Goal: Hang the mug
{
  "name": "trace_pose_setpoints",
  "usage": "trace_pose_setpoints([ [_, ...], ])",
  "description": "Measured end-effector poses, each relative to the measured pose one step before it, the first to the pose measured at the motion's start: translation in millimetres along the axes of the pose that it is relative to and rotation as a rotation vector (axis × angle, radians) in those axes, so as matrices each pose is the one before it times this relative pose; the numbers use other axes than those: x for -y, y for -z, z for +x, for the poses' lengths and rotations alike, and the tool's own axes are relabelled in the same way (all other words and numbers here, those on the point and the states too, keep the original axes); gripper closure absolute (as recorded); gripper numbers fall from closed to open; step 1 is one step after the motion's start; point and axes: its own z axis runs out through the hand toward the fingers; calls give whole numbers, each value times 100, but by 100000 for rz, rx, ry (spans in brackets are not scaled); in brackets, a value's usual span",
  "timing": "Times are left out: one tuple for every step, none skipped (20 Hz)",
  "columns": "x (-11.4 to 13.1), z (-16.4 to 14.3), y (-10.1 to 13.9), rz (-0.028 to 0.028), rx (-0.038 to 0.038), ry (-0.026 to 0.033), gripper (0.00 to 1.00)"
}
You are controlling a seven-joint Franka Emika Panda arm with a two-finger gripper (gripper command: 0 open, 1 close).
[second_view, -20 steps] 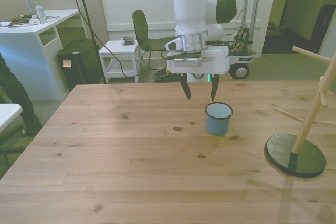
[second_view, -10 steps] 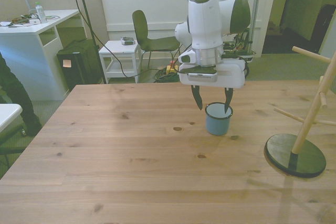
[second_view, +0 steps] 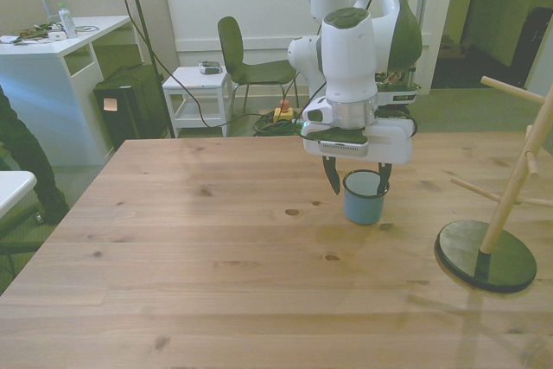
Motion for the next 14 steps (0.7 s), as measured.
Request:
trace_pose_setpoints([
  [-38, -5, -53, -110, -13, 62, 100],
  [-50, -9, -77, -125, 26, 83, 100],
  [-59, 3, -89, -112, 23, 122, 100],
  [-40, 16, -47, -87, 21, 161, 100],
  [-30, 33, -20, -35, 1, 247, 100],
  [-29, 42, -12, -30, -1, 272, 100],
  [-41, 79, -4, -21, -13, 219, 100],
  [-88, 111, -23, -79, -2, 300, 100],
  [-131, 107, -35, -129, 17, 218, 100],
  [-141, 118, -14, -95, 5, 290, 100],
  [-141, 90, -15, -98, 15, 461, 100],
  [-144, 73, -40, -145, 37, 548, 100],
  [-141, 41, -53, -88, 10, 422, 100],
  [-84, 52, -24, -52, 0, 263, 100],
])
